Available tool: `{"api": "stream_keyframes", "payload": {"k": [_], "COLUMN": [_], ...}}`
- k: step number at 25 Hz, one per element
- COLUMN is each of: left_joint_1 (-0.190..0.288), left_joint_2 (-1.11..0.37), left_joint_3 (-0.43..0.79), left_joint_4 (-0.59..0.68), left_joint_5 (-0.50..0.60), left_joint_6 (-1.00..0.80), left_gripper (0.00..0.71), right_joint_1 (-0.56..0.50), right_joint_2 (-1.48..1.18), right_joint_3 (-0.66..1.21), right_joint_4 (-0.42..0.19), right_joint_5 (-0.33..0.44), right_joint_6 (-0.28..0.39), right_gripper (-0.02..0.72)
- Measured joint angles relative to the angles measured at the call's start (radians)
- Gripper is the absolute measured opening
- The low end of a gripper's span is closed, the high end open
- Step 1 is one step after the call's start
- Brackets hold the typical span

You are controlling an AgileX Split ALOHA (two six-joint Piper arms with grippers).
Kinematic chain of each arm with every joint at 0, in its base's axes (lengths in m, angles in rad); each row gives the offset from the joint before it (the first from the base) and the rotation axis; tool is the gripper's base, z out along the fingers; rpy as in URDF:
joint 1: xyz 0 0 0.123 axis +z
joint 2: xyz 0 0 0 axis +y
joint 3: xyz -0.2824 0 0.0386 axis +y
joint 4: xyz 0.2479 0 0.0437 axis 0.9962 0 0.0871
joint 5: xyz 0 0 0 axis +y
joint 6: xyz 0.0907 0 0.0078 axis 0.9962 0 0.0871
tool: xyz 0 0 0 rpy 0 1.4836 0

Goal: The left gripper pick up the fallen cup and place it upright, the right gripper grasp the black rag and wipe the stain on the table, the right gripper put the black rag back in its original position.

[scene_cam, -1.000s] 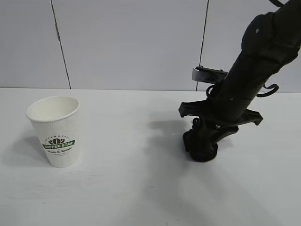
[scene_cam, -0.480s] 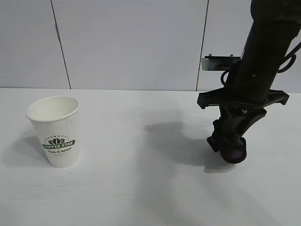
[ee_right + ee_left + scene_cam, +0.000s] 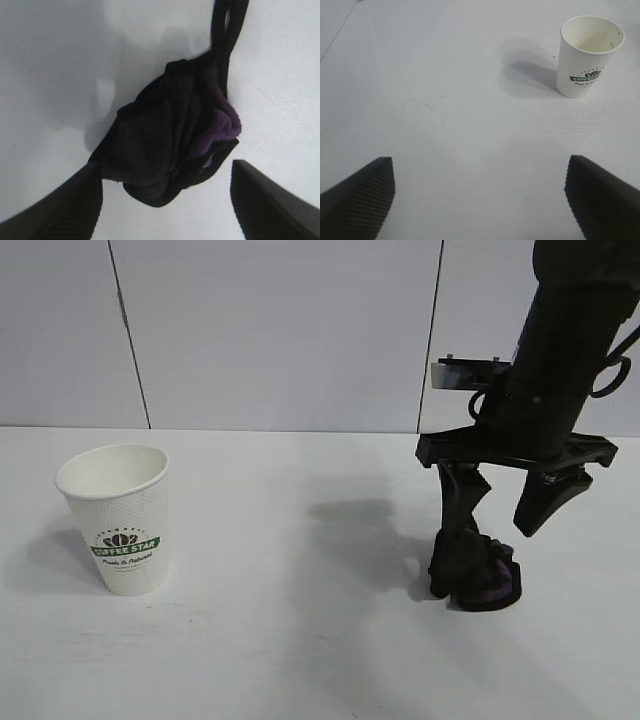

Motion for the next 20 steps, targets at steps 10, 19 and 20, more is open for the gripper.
{"api": "stream_keyframes", "payload": {"k": [10, 19, 20], "left_joint_1": [0.000, 0.000, 0.000], "left_joint_2": [0.000, 0.000, 0.000], "left_joint_3": [0.000, 0.000, 0.000], "left_joint_4": [0.000, 0.000, 0.000], "left_joint_5": [0.000, 0.000, 0.000], "left_joint_6": [0.000, 0.000, 0.000], "left_gripper": [0.664, 0.664, 0.664], "right_joint_1": [0.000, 0.000, 0.000], "right_joint_2": [-0.299, -0.695, -0.748], "right_joint_3": [-0.148, -0.151, -0.151], "right_joint_4": [-0.590, -0.950, -0.950], "right_joint_5": [0.233, 0.258, 0.260], "right_joint_6": [0.211, 0.301, 0.313], "right_gripper": [0.506, 0.506, 0.506]}}
